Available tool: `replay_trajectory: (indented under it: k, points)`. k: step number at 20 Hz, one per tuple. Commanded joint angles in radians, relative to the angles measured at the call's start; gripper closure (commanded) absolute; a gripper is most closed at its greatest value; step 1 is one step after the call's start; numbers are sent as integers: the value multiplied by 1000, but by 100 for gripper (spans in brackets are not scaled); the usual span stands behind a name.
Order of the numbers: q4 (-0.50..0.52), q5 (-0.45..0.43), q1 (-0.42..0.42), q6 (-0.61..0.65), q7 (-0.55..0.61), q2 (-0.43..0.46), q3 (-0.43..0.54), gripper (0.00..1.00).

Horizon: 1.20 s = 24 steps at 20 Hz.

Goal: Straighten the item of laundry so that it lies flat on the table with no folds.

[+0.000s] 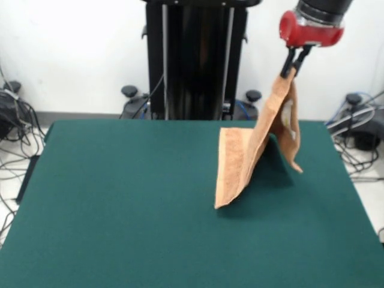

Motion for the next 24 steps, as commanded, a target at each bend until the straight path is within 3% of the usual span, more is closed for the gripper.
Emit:
replay_trajectory:
  k: [1, 8, 17, 22, 24]
  points:
    - [4, 12, -31, -78, 205, 58, 7, 100]
    - [10, -10, -44, -188, 214, 130, -10, 100]
    - [5, 23, -26, -140, 210, 121, -27, 100]
    - [20, 9, -56, -142, 181, 95, -29, 100]
    - [66, -18, -104, -130, 125, 26, -36, 100]
